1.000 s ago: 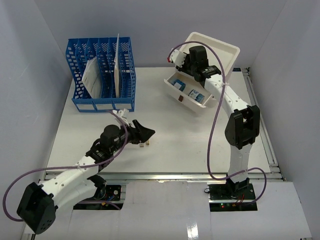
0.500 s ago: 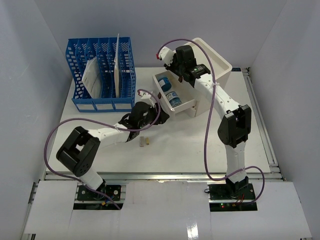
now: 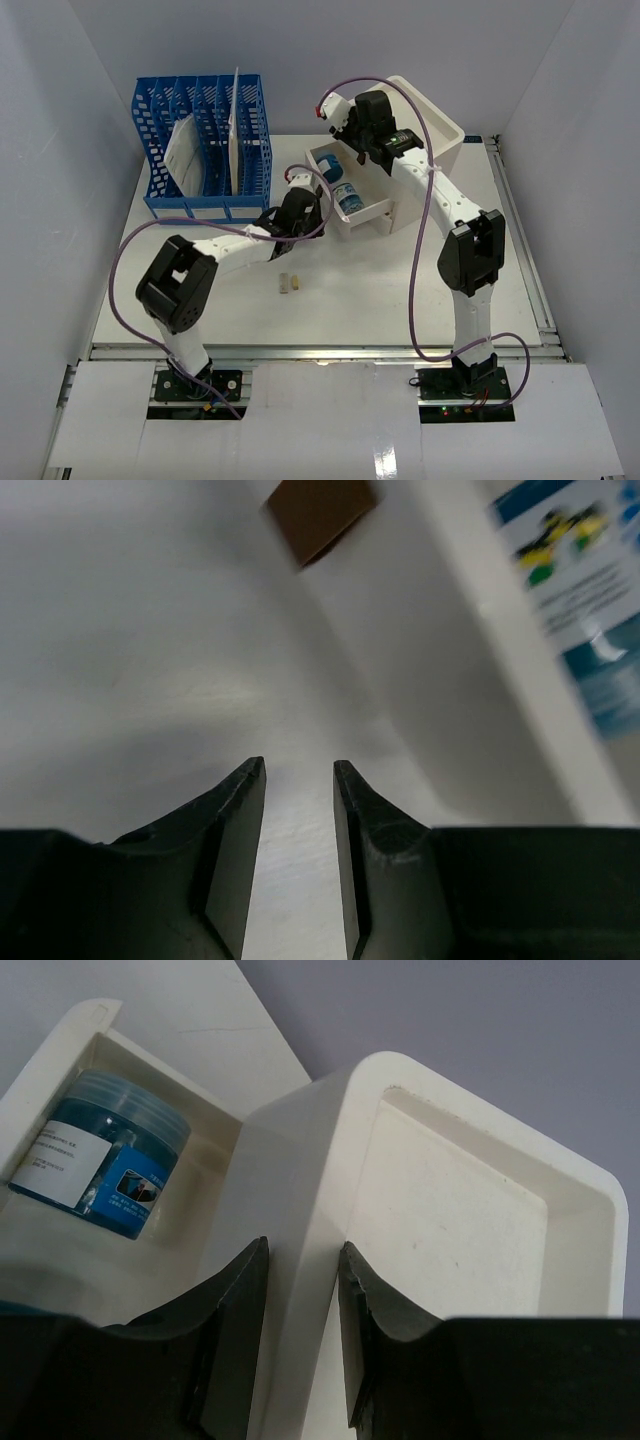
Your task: Organize the desk
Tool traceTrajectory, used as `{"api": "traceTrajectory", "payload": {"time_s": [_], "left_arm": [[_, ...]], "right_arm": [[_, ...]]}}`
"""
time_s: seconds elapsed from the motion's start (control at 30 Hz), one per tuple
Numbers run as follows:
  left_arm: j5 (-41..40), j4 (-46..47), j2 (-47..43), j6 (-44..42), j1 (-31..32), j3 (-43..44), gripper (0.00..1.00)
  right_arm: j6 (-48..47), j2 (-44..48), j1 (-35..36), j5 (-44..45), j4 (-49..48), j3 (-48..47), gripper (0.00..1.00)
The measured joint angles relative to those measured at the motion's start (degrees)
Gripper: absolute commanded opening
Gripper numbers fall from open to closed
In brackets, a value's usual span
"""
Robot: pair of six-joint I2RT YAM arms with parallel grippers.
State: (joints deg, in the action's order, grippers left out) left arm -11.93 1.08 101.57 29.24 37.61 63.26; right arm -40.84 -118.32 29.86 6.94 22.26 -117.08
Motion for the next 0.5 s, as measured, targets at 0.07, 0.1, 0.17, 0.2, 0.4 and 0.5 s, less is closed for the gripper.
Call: {"api": "traceTrajectory", "payload": {"time_s": [0.07,0.1,0.17,0.2,0.4,0.5], "left_arm": [[2.27,-0.29,5.28,-0.92,0.14,6.64,0.43],[3.56,-0.49,7.16,-1.20,0.17,8.77,0.43],[6.27,-0.87,10.42,-1.51,0.17,12.24,0.43],[7.39,-0.91,11.71,-1.43,0.39,13.68,0.43],[10.09,4.14,10.78,0.40,2.05,10.78,0.43],[8.47,6.60,4.39,2.30,2.59,2.14,0.44]], "right_arm": [[0.14,0.00,-0.05,0.04,0.00,0.00,0.22],[0.07,0.04,-0.27,0.16,-0.18,0.16,0.22],[-0.15,0.15,-0.82,0.43,-0.65,0.56,0.22],[-0.23,0.22,-1.13,0.43,-1.03,0.85,0.22],[-0.70,0.78,-2.05,-0.72,-2.79,2.33,0.21],[-0.65,0.83,-2.01,-0.83,-2.79,2.38,0.21]]}}
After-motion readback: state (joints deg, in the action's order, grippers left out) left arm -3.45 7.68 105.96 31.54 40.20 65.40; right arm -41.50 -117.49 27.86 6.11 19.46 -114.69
